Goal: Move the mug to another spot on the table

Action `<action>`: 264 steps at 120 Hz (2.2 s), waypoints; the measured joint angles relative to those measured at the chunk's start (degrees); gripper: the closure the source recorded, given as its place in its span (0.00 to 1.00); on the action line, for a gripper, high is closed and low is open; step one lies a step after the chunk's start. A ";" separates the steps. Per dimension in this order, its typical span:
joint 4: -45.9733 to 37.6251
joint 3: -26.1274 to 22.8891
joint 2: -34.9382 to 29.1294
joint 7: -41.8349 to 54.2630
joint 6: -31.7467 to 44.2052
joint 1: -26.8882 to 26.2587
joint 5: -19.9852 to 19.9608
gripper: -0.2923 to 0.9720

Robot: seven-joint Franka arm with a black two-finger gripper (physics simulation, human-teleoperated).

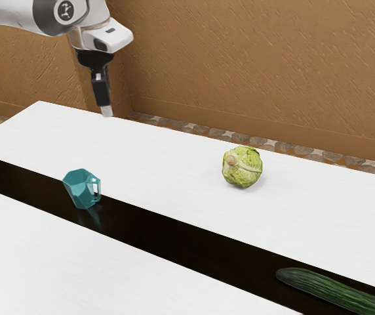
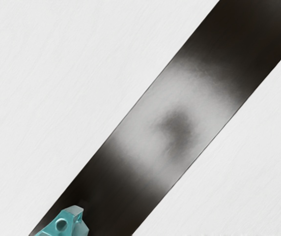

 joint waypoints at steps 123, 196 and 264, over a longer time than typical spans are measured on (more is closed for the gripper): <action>-19.93 0.32 2.30 24.62 8.66 3.90 11.67 0.23; -6.54 0.33 23.44 28.61 11.21 10.75 14.66 0.23; -3.05 0.33 32.54 25.61 19.33 11.15 15.84 0.23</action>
